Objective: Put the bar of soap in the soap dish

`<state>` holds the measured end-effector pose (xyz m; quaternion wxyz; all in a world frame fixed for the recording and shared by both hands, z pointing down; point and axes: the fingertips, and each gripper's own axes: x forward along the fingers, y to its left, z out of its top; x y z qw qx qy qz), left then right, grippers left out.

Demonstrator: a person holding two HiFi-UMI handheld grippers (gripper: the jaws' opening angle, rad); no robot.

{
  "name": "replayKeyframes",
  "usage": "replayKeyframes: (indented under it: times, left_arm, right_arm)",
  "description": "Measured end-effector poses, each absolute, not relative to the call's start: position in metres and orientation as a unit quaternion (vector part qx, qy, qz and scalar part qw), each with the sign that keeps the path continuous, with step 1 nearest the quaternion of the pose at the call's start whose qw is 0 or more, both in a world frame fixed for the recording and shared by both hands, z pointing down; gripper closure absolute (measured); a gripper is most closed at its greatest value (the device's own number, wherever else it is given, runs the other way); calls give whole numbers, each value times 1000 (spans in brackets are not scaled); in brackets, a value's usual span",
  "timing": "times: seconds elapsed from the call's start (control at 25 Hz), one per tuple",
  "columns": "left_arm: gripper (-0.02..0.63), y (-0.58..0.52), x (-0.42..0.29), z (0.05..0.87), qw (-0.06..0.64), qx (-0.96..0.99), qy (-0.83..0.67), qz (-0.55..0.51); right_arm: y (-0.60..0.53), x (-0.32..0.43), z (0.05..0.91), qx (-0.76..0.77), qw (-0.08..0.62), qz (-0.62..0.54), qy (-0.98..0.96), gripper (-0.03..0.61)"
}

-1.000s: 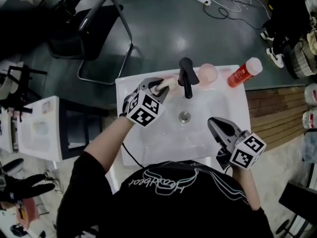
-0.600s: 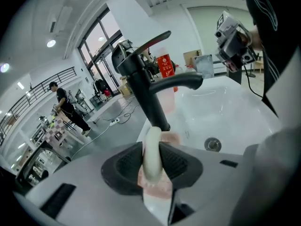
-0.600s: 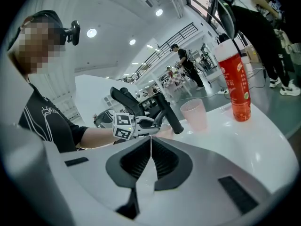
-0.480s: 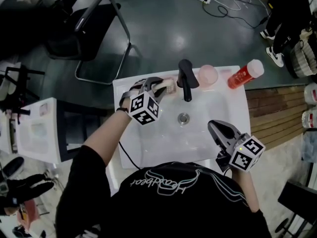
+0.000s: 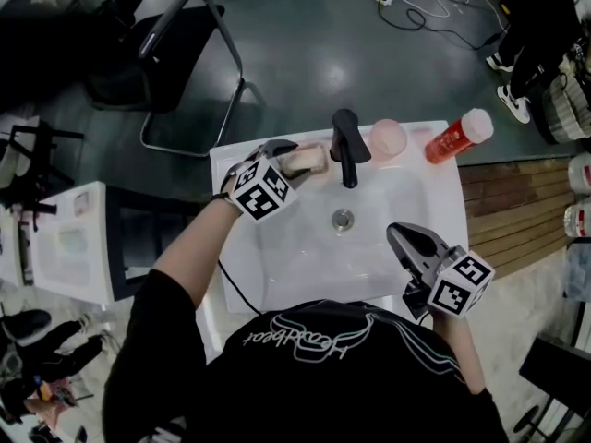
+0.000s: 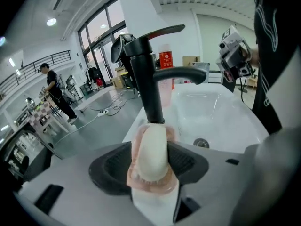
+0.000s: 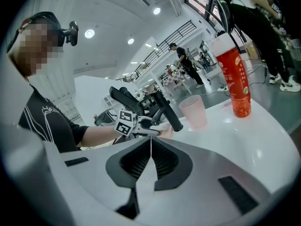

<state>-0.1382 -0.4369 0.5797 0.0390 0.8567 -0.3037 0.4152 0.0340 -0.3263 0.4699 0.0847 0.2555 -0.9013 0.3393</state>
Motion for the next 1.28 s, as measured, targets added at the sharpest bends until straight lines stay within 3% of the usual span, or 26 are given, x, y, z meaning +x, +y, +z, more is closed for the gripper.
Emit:
replayKeyframes:
  times: [0.24,0.64,0.92,1.28]
  left_arm:
    - [285,-434,-142,569,124,873,-307,358]
    - [288,-415,-153,494,210,875,-394,185]
    - [477,-356,-124,433,271,877,-393,59]
    - [564,-278,-76,394,263,885,-385,14]
  right_arm:
    - [-323,34,469,251,86,337,-903,546]
    - [-319,29,446,243,72,312,-916,546]
    - [-315,24,426,225,60,302,-924,546]
    - [-291,12,387,183,26,271,-945,546]
